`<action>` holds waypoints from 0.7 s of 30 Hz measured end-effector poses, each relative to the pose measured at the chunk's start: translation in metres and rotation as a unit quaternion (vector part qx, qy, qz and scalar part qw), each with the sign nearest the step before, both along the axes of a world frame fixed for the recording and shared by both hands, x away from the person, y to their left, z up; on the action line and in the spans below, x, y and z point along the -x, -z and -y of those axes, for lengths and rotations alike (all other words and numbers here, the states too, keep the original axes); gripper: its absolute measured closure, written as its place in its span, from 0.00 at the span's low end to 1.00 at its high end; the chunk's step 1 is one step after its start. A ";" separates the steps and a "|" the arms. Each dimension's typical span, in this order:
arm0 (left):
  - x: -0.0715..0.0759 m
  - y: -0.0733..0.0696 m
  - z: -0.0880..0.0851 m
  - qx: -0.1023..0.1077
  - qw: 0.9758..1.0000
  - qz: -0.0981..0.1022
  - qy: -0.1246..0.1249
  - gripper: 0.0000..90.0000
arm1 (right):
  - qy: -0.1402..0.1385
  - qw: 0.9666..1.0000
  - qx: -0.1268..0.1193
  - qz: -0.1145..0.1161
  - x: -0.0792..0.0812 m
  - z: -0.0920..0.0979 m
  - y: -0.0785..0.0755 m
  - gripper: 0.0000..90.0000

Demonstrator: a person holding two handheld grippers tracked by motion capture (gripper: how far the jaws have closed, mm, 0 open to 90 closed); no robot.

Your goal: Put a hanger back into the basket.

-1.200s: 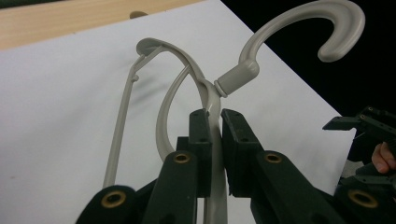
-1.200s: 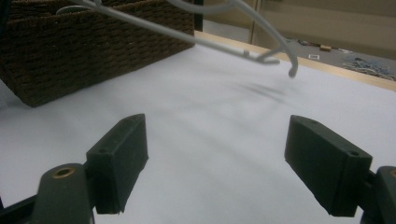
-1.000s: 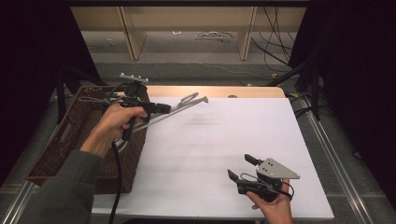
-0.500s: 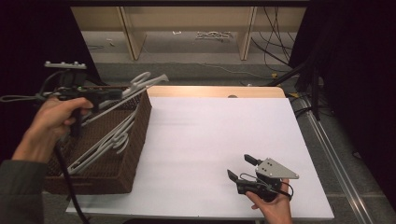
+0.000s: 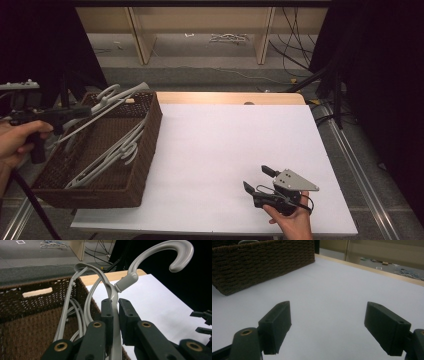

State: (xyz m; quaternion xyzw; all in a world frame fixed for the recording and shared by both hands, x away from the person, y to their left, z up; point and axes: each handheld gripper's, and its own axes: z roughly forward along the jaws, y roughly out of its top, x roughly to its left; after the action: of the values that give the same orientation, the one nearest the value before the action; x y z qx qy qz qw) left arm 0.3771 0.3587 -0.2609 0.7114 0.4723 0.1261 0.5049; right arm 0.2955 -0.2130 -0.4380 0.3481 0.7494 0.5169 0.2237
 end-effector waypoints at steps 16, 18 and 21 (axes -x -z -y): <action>-0.008 0.045 0.001 -0.016 1.000 -0.010 0.014 0.92 | 0.003 1.000 0.013 0.006 -0.001 0.001 0.000 0.25; -0.010 0.051 0.001 -0.018 1.000 -0.016 0.016 0.92 | 0.002 1.000 0.012 0.005 -0.001 0.001 0.000 0.25; -0.012 0.060 0.002 -0.026 0.999 -0.021 0.016 0.92 | 0.002 1.000 0.012 0.004 -0.001 0.001 0.000 0.25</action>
State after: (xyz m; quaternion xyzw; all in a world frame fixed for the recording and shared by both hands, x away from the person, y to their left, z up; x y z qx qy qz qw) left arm 0.3889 0.3565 -0.3205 0.7342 0.4680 0.1146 0.4783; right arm 0.2969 -0.2142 -0.4381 0.3446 0.7538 0.5090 0.2323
